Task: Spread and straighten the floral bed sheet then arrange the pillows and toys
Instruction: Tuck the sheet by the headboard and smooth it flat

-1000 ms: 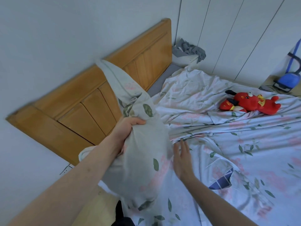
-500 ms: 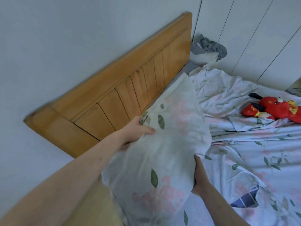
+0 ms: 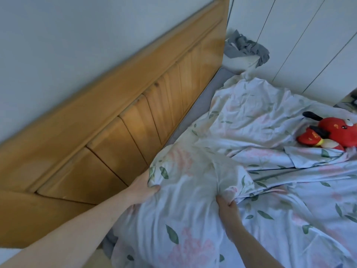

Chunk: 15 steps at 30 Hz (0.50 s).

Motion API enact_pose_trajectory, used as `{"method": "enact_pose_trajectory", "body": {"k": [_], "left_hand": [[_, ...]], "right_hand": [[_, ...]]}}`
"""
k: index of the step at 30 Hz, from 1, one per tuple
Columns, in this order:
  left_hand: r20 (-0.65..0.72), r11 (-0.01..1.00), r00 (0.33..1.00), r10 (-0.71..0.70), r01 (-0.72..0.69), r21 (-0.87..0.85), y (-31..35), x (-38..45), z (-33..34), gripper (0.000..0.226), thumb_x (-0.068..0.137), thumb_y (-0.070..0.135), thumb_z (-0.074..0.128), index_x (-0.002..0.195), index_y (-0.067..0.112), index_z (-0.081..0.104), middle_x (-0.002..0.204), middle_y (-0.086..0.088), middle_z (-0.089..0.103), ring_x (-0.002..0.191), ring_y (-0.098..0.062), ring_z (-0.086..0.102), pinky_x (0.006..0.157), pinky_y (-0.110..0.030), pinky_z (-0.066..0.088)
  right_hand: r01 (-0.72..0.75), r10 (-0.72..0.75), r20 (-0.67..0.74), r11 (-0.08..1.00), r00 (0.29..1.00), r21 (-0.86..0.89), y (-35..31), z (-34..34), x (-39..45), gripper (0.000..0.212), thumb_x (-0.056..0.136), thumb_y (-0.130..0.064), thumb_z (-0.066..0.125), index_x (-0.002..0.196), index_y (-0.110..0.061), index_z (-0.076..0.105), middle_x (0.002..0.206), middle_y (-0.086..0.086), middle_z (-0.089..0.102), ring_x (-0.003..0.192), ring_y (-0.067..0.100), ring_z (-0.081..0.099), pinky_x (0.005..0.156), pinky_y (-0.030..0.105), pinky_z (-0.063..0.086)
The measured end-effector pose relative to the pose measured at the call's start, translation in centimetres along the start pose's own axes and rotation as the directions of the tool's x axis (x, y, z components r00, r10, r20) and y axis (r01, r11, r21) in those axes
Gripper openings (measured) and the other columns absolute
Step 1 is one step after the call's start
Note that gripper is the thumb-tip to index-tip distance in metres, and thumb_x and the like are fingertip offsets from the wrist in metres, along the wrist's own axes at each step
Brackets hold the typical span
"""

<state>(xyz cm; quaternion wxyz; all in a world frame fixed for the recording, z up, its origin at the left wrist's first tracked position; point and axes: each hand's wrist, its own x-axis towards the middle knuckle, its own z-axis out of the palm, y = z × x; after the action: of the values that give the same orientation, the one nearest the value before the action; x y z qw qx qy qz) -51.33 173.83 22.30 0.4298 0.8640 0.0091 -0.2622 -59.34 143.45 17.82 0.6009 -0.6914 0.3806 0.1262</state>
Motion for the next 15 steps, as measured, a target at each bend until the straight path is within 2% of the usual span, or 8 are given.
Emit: {"method": "enact_pose_trajectory", "body": {"k": [3, 6, 9, 12, 15], "left_hand": [[-0.028, 1.000, 1.000, 0.014, -0.014, 0.002, -0.7, 5.2, -2.0, 0.073, 0.089, 0.032, 0.070, 0.153, 0.032, 0.035, 0.147, 0.014, 0.049, 0.137, -0.012, 0.045, 0.114, -0.027, 0.033], [-0.064, 1.000, 0.998, 0.025, -0.026, -0.010, -1.0, 9.5, -3.1, 0.080, 0.086, 0.040, 0.072, 0.156, 0.031, 0.033, 0.150, 0.013, 0.047, 0.137, -0.012, 0.045, 0.118, -0.033, 0.034], [-0.108, 0.999, 0.994, 0.033, -0.036, -0.028, -0.8, 12.6, -3.3, 0.082, 0.083, 0.046, 0.075, 0.153, 0.030, 0.035, 0.148, 0.013, 0.048, 0.136, -0.013, 0.046, 0.115, -0.032, 0.036], [-0.139, 0.999, 0.990, -0.029, 0.025, -0.030, -2.8, 15.4, -2.8, 0.094, 0.076, 0.056, 0.076, 0.153, 0.031, 0.030, 0.145, 0.012, 0.048, 0.132, -0.015, 0.047, 0.102, -0.028, 0.039], [-0.134, 0.995, 0.987, -0.090, 0.095, 0.034, -6.5, 15.3, -0.6, 0.091, 0.081, 0.048, 0.075, 0.156, 0.029, 0.026, 0.143, 0.013, 0.045, 0.127, -0.012, 0.046, 0.093, -0.026, 0.037]], "right_hand": [[0.055, -0.055, -0.015, 0.998, 0.998, -0.021, -2.0, 2.4, 4.7, 0.047, 0.094, -0.046, 0.064, 0.128, -0.014, 0.060, 0.112, 0.001, 0.070, 0.099, 0.024, 0.067, 0.084, 0.041, 0.057], [0.085, -0.086, -0.066, 0.996, 0.994, -0.019, -4.0, 4.2, 8.9, 0.054, 0.090, -0.054, 0.065, 0.126, -0.014, 0.060, 0.112, 0.003, 0.069, 0.102, 0.028, 0.066, 0.094, 0.048, 0.056], [0.105, -0.105, -0.096, 0.994, 0.990, -0.010, -5.4, 5.2, 12.0, 0.060, 0.086, -0.060, 0.064, 0.131, -0.021, 0.055, 0.117, 0.000, 0.064, 0.104, 0.027, 0.063, 0.095, 0.045, 0.053], [0.121, -0.134, -0.109, 0.986, 0.985, -0.116, -4.6, 6.4, 15.5, 0.059, 0.089, -0.049, 0.063, 0.140, -0.023, 0.051, 0.126, 0.002, 0.065, 0.108, 0.029, 0.063, 0.097, 0.048, 0.053], [0.096, -0.123, -0.058, 0.934, 0.991, -0.343, -1.6, 7.3, 16.4, 0.066, 0.095, -0.035, 0.065, 0.153, -0.019, 0.040, 0.135, 0.004, 0.059, 0.116, 0.028, 0.060, 0.094, 0.041, 0.051]]}}
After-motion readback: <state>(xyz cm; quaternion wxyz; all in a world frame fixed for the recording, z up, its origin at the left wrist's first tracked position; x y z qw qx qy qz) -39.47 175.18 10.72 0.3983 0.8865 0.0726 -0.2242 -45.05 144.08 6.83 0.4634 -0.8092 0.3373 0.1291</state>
